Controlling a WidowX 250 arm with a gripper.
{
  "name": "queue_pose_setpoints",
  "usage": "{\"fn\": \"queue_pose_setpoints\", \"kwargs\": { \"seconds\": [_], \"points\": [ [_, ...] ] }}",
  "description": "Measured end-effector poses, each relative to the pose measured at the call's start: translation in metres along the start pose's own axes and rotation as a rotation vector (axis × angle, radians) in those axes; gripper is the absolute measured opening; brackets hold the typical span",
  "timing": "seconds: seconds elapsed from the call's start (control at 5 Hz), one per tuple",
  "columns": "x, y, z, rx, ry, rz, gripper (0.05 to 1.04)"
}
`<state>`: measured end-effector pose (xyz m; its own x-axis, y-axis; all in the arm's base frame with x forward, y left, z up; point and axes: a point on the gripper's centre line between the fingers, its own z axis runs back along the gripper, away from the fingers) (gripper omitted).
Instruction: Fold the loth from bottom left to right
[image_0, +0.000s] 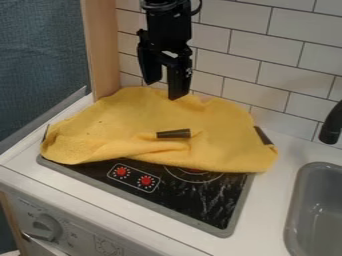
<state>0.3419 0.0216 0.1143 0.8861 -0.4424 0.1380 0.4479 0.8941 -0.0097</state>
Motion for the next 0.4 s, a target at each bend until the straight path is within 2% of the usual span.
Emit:
{"fn": "queue_pose_setpoints", "kwargs": {
  "seconds": [0.2, 0.4],
  "points": [
    [-0.003, -0.003, -0.008, -0.022, 0.022, 0.010, 0.999],
    [-0.017, 0.006, -0.004, -0.066, 0.010, 0.157, 0.999]
  ]
}}
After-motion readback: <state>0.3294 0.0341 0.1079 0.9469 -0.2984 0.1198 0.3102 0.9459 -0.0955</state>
